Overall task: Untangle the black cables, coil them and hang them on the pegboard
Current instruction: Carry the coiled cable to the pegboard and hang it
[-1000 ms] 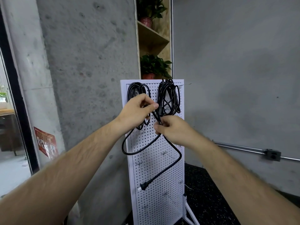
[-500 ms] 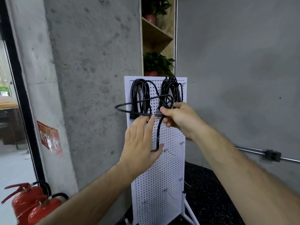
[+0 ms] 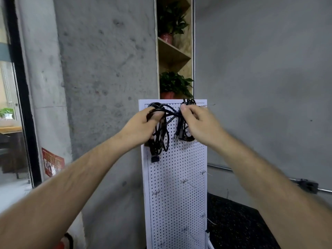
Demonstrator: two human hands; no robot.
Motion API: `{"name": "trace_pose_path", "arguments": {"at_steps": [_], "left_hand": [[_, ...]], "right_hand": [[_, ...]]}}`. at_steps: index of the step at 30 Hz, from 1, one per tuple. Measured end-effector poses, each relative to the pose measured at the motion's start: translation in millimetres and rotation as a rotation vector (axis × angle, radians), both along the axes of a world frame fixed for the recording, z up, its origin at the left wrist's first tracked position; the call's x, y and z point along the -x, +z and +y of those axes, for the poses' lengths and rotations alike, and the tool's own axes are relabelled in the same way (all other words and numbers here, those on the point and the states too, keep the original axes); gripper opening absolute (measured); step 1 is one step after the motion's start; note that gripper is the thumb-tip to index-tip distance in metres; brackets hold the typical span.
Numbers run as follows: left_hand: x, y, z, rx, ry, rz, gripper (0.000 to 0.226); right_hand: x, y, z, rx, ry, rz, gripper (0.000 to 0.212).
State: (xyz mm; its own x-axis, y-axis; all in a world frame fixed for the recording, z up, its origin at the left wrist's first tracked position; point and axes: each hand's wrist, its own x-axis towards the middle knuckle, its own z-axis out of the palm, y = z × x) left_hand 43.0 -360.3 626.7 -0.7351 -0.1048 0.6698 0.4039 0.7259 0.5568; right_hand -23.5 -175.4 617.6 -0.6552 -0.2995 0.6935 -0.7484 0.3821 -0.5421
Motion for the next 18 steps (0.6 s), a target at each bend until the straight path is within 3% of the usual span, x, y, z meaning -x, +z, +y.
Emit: {"name": "trace_pose_path", "arguments": {"at_steps": [3,5,8,11,13,18], "left_hand": [[-1,24,-3,-0.074,-0.227,-0.067,0.013],[3,36,-10,-0.147,-0.393,-0.148,0.013],[16,50,-18,-0.391,-0.456,-0.190,0.033],[30,60,-22,-0.519,-0.407,-0.163,0.044],[41,65,-26,-0.473,-0.285,-0.101,0.049],[68,76,-34,-0.371,-0.007,-0.016,0.026]], "right_hand": [[5,11,2,-0.174,-0.157,0.210,0.057],[14,19,3,-0.189,-0.110,0.263,0.050],[25,31,-2,-0.056,0.070,0.112,0.027],[29,36,-8,-0.094,0.065,0.193,0.034],[34,40,-14,-0.085,0.054,0.247,0.041],[61,49,-42,-0.093,-0.015,0.206,0.053]]}}
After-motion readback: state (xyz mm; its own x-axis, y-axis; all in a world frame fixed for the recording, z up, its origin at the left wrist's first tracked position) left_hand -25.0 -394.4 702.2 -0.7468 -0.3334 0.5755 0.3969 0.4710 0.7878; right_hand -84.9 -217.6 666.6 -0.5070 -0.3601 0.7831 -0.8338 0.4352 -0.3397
